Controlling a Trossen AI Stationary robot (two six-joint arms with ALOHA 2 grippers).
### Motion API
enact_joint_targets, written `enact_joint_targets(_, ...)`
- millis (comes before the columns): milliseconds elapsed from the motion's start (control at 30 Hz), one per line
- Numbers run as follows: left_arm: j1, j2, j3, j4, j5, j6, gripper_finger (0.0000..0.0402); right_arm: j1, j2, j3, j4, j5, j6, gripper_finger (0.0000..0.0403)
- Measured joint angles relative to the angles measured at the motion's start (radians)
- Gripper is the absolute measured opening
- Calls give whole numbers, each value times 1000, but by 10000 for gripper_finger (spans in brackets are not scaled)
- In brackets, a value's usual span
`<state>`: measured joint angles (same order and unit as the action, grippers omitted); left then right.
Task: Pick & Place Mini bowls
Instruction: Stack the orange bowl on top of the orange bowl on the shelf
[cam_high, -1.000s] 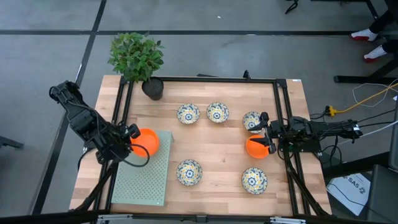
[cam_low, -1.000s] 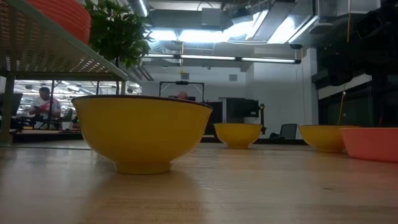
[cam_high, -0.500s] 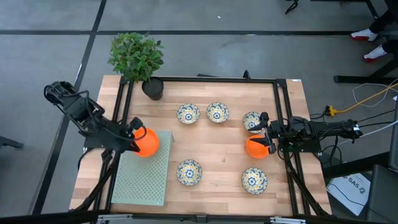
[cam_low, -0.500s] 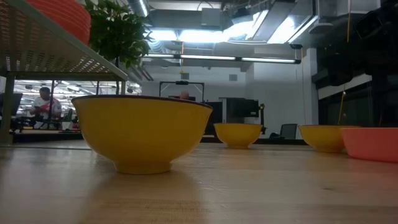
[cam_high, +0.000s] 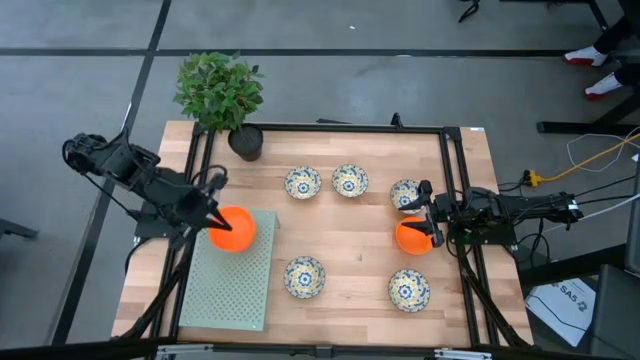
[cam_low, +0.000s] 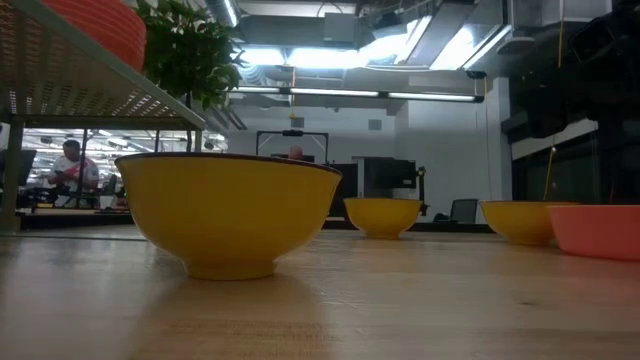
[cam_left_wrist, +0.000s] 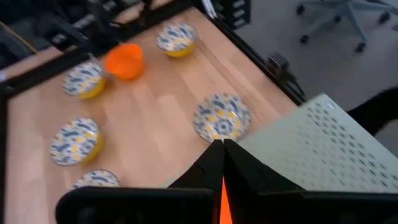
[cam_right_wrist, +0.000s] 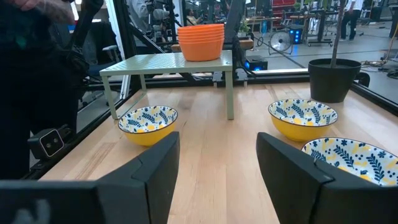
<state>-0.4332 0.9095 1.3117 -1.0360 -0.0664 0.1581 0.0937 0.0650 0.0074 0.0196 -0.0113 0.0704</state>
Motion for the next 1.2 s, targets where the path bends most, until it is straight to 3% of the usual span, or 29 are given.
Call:
enact_joint_targets(200, 121, 38, 0, 120, 2, 28, 2, 0, 0, 0, 0, 0, 0, 213)
enact_joint_targets(700, 503, 269, 0, 498, 35, -22, 2, 0, 0, 0, 0, 0, 0, 213)
enact_joint_targets(933, 619, 275, 0, 508, 33, -191, 5, 0, 0, 0, 0, 1, -13, 213)
enact_joint_targets(1100, 637, 275, 0, 505, 33, -262, 2, -11, 0, 0, 31, 151, -222, 213)
enact_joint_targets(1200, 637, 275, 0, 505, 35, -304, 4, -11, 0, 0, 42, 250, -231, 213)
